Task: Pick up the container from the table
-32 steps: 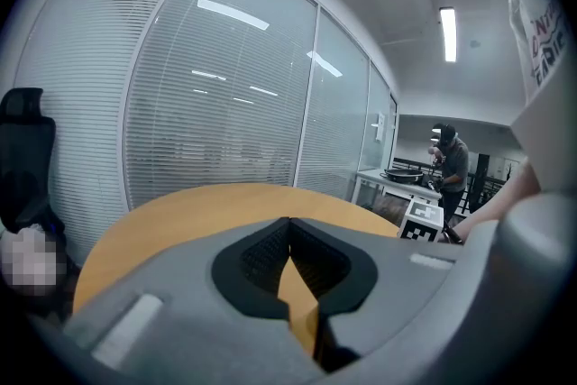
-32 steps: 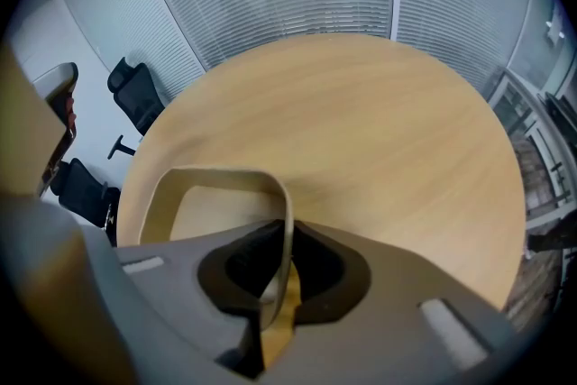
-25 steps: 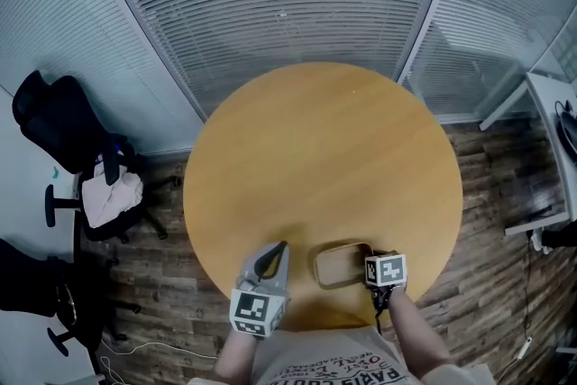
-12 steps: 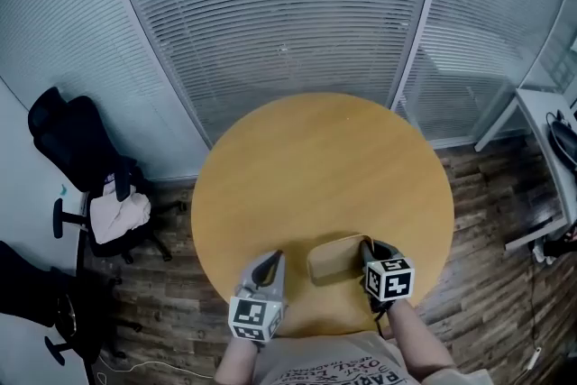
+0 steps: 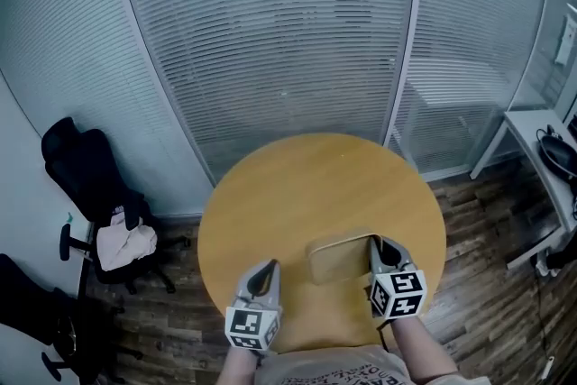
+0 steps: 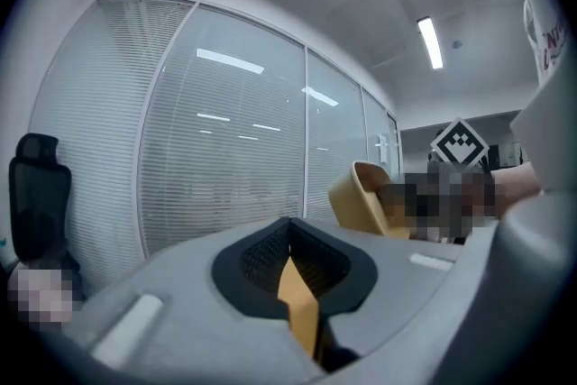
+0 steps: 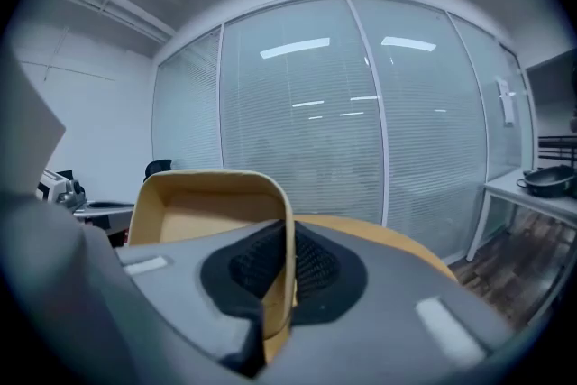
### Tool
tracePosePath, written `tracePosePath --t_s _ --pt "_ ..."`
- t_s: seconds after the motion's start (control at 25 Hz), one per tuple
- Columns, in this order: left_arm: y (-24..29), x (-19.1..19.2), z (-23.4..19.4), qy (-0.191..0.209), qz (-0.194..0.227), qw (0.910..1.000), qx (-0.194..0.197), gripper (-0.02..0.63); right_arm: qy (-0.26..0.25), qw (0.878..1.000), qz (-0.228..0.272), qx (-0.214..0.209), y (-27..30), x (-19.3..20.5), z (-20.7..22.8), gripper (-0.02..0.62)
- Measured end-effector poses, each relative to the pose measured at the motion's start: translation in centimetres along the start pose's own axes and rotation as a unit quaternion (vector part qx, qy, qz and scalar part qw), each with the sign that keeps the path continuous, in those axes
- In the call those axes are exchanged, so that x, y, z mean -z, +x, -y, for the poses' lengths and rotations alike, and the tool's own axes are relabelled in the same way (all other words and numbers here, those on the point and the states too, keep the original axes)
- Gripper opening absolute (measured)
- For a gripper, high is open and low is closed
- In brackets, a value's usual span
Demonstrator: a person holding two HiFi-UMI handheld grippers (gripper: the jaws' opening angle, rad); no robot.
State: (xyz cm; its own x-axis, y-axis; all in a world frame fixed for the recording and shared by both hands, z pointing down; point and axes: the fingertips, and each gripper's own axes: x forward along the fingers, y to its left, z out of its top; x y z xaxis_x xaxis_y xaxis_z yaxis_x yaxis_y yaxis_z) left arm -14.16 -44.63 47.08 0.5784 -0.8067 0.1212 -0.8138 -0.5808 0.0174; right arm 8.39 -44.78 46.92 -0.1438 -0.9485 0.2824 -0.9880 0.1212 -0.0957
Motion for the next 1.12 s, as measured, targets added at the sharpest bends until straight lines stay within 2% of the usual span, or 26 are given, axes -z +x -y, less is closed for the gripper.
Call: tracePosePath --t_s 0.28,0.4,0.64,1.12 --pt "0.3 -3.3 0.9 0.008 0.031 0.9995 0.001 0.008 0.006 0.997 0.083 0.007 -2.0 -3.9 0.3 0.006" --pt "0.3 -4.2 0.7 0.01 0.036 0.9993 -0.002 0.008 0.003 0.995 0.099 0.01 -2.3 -4.5 0.3 0.006" --pt "0.3 -5.4 0.8 0.012 0.05 0.9987 0.001 0.008 -0.006 0.995 0.097 0.01 -2.5 -4.5 0.1 0.006" --pt "0.4 -4.7 0.6 0.008 0.042 0.9991 0.003 0.008 0.003 0.997 0.071 0.013 -1.9 -2.2 -0.1 0.006"
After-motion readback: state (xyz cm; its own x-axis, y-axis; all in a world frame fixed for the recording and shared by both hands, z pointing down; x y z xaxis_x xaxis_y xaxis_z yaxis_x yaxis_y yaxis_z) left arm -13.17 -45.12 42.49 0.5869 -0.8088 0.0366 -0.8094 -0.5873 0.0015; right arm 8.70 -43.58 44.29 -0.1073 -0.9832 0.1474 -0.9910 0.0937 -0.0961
